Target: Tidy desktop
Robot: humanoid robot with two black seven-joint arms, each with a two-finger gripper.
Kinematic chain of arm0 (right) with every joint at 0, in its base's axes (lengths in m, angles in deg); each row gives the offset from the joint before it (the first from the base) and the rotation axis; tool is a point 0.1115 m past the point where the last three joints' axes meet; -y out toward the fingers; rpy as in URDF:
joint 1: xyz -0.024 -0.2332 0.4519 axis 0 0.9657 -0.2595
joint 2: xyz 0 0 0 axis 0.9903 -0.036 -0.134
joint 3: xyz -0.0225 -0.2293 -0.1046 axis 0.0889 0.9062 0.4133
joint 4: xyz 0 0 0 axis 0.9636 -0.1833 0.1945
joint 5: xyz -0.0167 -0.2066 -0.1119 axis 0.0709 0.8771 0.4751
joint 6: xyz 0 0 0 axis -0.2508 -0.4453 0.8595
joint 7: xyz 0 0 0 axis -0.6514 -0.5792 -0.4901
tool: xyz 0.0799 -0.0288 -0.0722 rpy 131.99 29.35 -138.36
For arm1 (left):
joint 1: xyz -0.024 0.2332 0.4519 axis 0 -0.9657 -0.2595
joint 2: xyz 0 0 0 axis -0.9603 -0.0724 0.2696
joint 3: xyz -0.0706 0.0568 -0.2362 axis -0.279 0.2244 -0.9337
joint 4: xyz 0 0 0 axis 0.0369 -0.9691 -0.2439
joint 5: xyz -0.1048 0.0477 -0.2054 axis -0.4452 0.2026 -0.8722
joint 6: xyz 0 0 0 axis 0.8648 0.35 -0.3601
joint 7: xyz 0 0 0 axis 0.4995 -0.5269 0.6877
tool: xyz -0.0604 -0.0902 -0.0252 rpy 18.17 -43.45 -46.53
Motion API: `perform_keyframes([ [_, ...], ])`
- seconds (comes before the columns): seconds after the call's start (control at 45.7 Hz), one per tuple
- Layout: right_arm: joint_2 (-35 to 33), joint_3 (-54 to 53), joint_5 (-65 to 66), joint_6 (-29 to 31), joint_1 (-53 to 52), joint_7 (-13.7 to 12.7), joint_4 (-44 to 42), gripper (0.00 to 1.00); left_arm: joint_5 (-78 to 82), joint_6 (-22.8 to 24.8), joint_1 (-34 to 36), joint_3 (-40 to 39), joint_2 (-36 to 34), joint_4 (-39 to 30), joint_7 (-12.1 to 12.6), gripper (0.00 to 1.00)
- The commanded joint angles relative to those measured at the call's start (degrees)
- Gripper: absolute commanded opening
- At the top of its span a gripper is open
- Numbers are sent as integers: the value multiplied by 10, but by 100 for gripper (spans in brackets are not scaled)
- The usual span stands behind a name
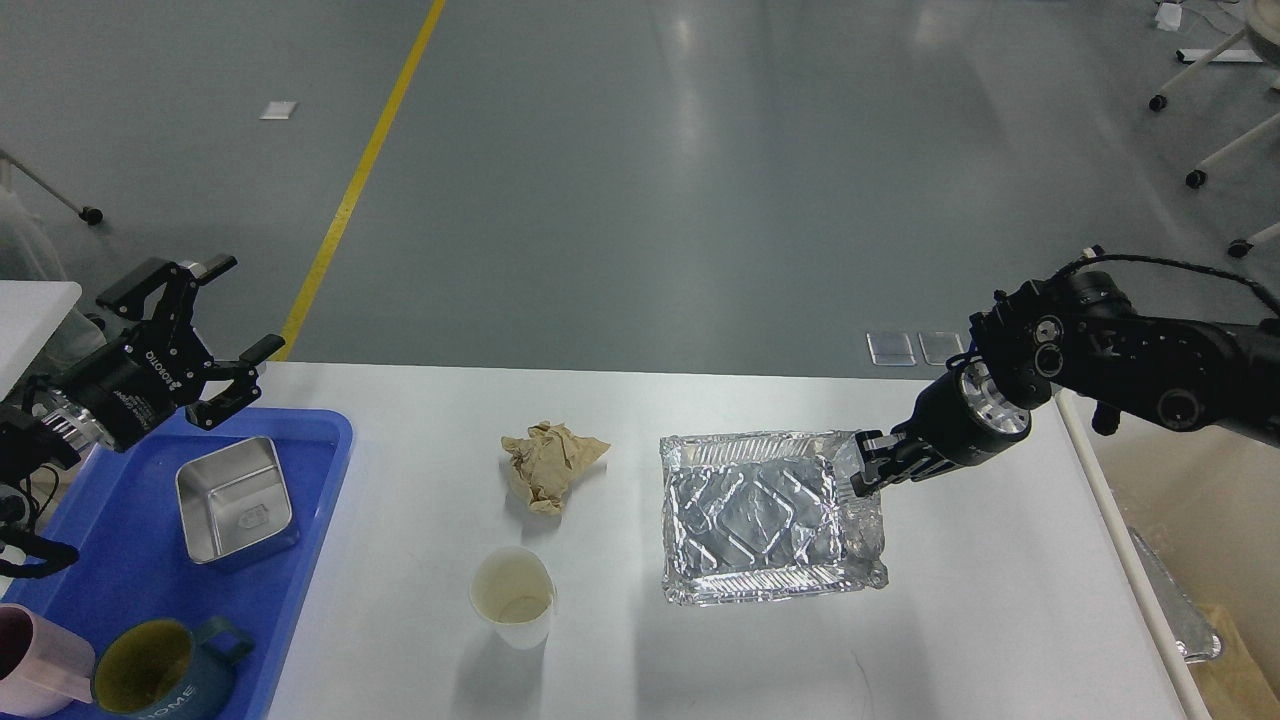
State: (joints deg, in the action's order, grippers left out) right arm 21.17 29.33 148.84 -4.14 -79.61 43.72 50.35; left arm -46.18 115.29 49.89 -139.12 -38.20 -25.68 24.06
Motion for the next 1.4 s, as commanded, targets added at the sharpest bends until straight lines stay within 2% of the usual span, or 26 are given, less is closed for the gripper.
perform_keyframes([
  [0.0,-2,-4,1,-1,0,0,0,0,86,-7,-5,5,-62,-39,-2,96],
  [0.219,-2,-5,1,-5,4,0,-1,0,158,-65,-6,31,-140,-87,-15,96],
  [0.372,-2,-5,1,-6,4,-1,-1,0,267,-93,-4,38,-156,-112,-17,96],
  [0.547,-5,-8,1,-7,4,0,0,0,295,-50,-3,47,-185,-125,-19,96],
  [0.788,-9,-17,2,-8,6,-1,-1,0,300,3,5,85,-265,-207,-16,96],
  [0.941,-10,-25,2,-8,9,-1,-1,0,300,80,31,83,-323,-240,-17,96],
  [1.181,-16,-26,2,-8,11,-1,0,0,300,80,90,81,-382,-274,-16,97],
  [1.378,-19,-29,2,-8,12,-1,-1,0,300,80,117,84,-393,-294,-7,97],
])
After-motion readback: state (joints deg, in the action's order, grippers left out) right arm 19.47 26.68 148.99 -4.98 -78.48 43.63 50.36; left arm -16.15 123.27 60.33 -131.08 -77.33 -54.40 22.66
